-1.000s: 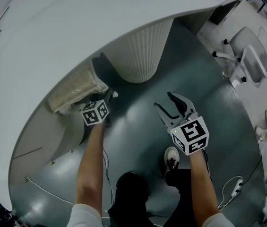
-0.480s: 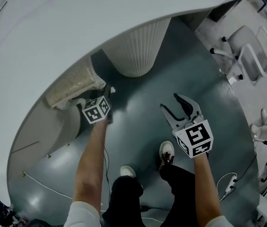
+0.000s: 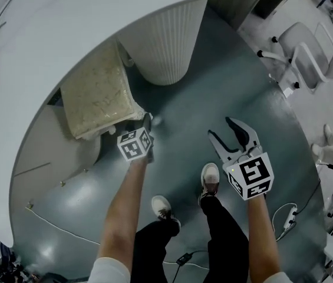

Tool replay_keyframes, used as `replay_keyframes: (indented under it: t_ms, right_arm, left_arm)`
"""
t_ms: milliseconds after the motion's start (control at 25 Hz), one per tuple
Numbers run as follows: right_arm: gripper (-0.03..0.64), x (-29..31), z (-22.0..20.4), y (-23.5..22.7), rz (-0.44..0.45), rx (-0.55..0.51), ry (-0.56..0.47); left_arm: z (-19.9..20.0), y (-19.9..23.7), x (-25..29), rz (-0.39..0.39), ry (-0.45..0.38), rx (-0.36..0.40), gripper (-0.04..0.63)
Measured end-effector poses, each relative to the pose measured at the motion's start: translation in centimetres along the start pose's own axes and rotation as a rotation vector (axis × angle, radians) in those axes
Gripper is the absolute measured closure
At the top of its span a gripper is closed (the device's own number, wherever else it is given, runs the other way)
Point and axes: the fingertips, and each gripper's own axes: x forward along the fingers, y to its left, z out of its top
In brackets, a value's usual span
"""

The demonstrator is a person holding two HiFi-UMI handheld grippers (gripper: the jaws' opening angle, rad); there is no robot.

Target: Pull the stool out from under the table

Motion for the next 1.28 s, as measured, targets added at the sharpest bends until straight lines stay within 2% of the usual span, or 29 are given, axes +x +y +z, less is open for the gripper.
replay_keyframes:
  t_ms: [160, 520, 880, 1080, 1280]
  right_arm:
    - [0.394, -3.0, -2.2, 0.8, -0.012, -0.019, 0.017]
    - [0.394, -8.8, -4.8, 0.3, 0.003, -0.056, -0.016]
    - [0.394, -15.7, -6.7, -1.4, 0.025, -0.087, -0.027]
    - [0.394, -19.1, -7.9, -2.0, 0.034, -0.132, -0.013]
    - [0.394, -22.8, -8.4, -2.4, 0.037, -0.139, -0.013]
  left_arm:
    - [-2.5, -1.7, -1.7, -0.007, -0.015, -0.001, 0.347]
    - [-6.1, -5.0, -4.4, 0.040, 0.000, -0.047, 0.350]
    - [-14.3, -12.7, -8.9, 0.028, 0.078, -0.096, 0.350]
    - [-18.5, -17.9, -10.8, 0.010, 0.110, -0.090, 0.350]
    - [-23.2, -23.5, -13.0, -0.033, 0.178, -0.068, 0.350]
